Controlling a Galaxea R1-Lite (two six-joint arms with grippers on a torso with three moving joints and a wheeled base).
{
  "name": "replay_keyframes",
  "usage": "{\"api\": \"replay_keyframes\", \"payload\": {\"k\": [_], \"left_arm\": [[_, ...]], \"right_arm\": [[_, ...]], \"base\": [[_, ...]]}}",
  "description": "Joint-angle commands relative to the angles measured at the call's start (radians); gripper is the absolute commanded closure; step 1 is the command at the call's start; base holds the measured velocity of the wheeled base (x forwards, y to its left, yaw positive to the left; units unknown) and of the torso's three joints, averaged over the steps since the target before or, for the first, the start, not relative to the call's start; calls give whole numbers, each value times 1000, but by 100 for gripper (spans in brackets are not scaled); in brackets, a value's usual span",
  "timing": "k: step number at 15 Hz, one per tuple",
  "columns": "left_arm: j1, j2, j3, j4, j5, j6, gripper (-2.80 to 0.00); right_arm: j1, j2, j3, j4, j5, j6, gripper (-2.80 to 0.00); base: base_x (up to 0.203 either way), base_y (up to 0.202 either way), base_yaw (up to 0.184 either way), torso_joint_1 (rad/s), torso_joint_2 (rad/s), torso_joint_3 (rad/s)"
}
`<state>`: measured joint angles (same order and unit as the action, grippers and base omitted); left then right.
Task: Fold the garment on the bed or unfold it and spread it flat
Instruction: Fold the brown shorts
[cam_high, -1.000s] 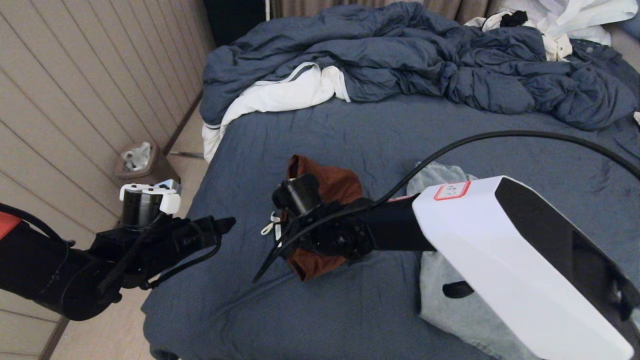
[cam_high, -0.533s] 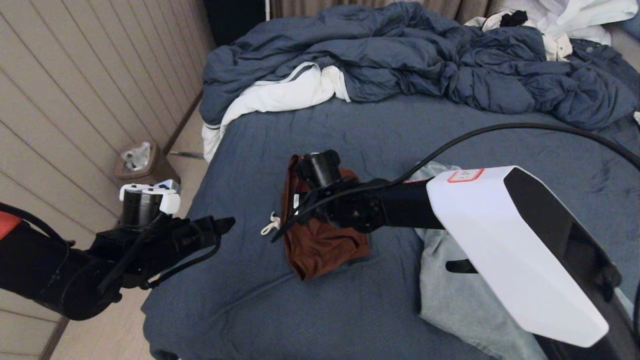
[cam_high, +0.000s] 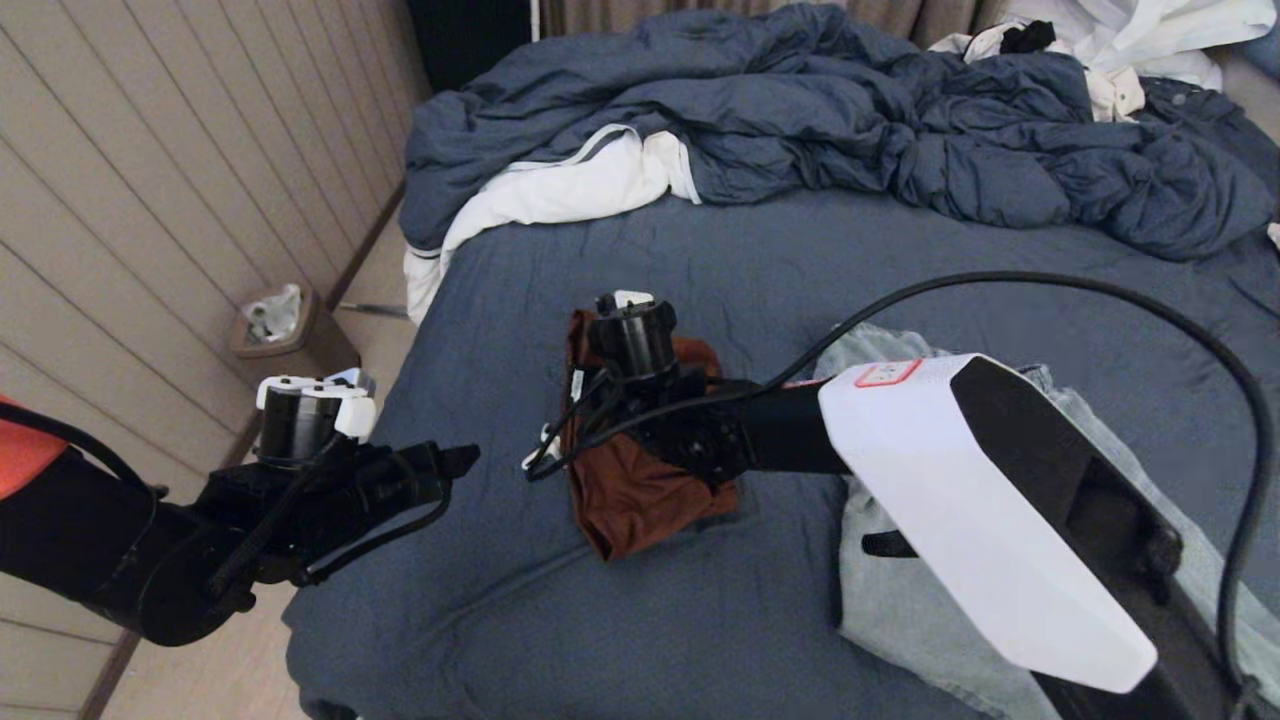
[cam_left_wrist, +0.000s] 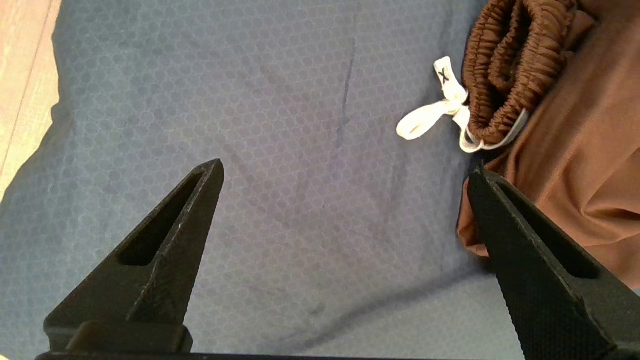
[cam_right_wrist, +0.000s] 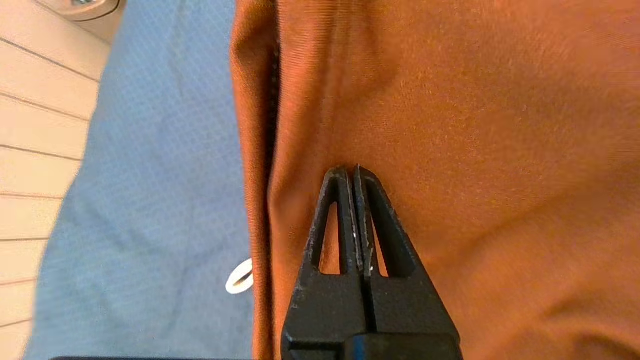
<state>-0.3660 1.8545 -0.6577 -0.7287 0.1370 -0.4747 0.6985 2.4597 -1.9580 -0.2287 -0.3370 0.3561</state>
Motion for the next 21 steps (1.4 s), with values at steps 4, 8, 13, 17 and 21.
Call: {"api": "replay_keyframes", "payload": {"k": [4, 8, 13, 17, 21], "left_arm": [[-8, 0, 14, -50, 6, -4, -280], [-14, 4, 29, -91, 7, -2, -280], [-18, 8, 29, -95, 9, -2, -280], [-17, 3, 29, -95, 9, -2, -280], [-18, -3, 29, -93, 10, -2, -280]], "right_arm": [[-19, 142, -4, -61, -37, -39, 0], [-14, 112, -3, -60, -41, -37, 0], [-4, -7, -1, -54, -96, -37, 0], [7, -55, 43, 1, -160, -34, 0], [25, -129, 252, 48, -159, -5, 0]], "base": [[0, 0, 0, 0, 0, 0], [0, 0, 0, 0, 0, 0], [0, 0, 0, 0, 0, 0], [0, 0, 0, 0, 0, 0], [0, 0, 0, 0, 0, 0]]}}
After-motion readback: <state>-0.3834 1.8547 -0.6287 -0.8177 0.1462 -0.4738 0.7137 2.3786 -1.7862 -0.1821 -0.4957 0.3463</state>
